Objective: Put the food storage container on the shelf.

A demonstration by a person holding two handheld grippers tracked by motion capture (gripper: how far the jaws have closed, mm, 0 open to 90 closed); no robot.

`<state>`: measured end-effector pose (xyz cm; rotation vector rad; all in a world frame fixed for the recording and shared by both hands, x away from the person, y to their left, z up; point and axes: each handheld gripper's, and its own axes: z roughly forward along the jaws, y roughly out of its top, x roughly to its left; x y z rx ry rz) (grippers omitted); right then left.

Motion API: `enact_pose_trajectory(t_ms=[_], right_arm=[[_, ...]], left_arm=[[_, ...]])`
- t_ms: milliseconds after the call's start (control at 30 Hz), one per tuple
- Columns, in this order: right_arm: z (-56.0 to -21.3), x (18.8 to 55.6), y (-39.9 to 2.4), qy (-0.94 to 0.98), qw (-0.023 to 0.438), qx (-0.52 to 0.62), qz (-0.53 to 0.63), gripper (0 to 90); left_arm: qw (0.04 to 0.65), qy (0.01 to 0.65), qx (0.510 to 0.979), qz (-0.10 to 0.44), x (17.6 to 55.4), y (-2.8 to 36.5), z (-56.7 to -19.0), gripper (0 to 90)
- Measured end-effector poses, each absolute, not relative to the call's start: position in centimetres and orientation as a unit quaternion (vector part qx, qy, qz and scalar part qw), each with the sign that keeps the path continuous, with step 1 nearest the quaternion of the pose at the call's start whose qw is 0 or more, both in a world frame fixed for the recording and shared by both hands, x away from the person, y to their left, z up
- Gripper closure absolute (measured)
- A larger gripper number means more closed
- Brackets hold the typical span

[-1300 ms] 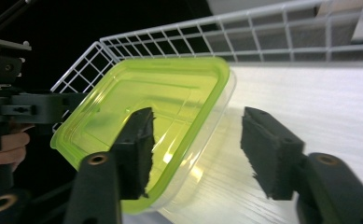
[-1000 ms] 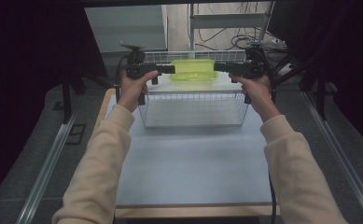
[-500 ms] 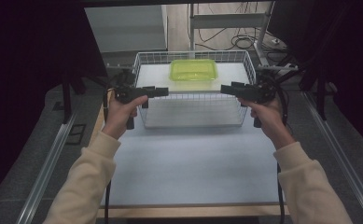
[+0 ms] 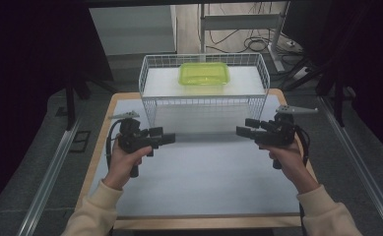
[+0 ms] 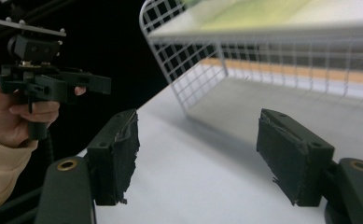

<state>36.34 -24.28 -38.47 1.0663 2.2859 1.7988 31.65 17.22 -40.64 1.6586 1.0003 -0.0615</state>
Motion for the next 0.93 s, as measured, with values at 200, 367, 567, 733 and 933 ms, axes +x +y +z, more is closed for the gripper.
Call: enact_pose_trajectory(t_ms=[200,367,567,733,933], right_arm=[[-41.9,34.3,-24.3,0.758,0.026,0.334,0.559,29.5],[-44.7,33.2,-24.4,0.768,0.026,0.338,0.543,29.3],[-47.8,32.3,-24.3,0.783,0.018,0.345,0.517,29.0],[-48.0,32.2,-24.4,0.784,0.024,0.342,0.518,28.9],[-47.7,32.1,-24.7,0.778,0.037,0.338,0.529,27.8]], left_arm=[[0.546,0.427,0.721,-0.026,29.4,16.7,-43.9,18.0],[0.524,0.435,0.731,-0.034,28.4,16.4,-46.6,18.2],[0.509,0.445,0.736,-0.034,28.4,16.3,-48.4,18.5],[0.502,0.449,0.738,-0.035,28.5,16.3,-48.9,18.5],[0.504,0.45,0.736,-0.035,28.4,16.3,-48.9,18.6]])
